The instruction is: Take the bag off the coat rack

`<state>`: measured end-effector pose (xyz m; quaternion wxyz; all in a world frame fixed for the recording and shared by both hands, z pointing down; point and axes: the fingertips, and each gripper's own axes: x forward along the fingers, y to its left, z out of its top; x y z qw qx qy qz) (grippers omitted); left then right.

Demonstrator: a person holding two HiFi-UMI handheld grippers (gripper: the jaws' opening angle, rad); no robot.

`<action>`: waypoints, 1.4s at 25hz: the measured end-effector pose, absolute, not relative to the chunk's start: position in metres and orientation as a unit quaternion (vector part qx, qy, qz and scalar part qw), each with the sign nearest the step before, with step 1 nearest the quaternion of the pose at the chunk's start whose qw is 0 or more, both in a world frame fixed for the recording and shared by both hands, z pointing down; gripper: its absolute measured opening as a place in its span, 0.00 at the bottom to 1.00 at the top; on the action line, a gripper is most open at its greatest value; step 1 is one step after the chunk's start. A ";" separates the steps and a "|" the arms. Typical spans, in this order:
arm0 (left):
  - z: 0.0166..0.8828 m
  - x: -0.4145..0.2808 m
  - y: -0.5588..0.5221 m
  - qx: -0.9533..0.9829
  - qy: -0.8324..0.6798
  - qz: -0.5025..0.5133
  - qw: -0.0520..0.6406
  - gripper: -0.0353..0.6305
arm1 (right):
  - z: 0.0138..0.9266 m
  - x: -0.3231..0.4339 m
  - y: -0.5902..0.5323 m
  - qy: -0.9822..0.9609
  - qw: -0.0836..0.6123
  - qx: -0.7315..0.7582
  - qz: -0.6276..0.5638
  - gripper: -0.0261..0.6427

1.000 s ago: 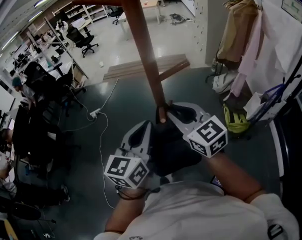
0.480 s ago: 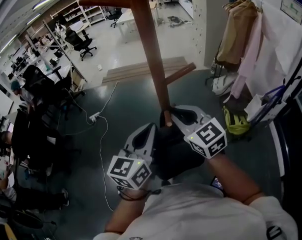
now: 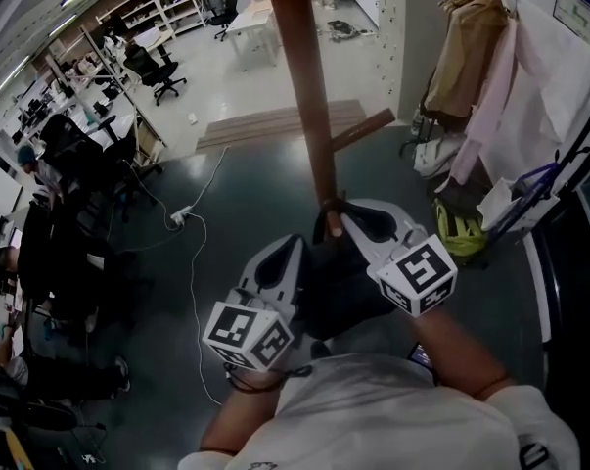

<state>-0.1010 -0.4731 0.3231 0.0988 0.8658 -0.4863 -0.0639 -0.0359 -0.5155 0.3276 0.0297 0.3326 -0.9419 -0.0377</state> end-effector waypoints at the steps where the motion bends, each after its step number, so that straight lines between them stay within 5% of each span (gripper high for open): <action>1: 0.321 -0.101 -0.470 0.866 -0.487 -0.066 0.096 0.06 | 0.324 -0.036 -0.512 -0.942 0.026 0.333 -0.041 0.07; 35: 0.326 -0.112 -0.296 0.824 -0.559 -0.069 0.069 0.06 | 0.313 -0.022 -0.341 -0.952 -0.038 0.303 -0.024 0.07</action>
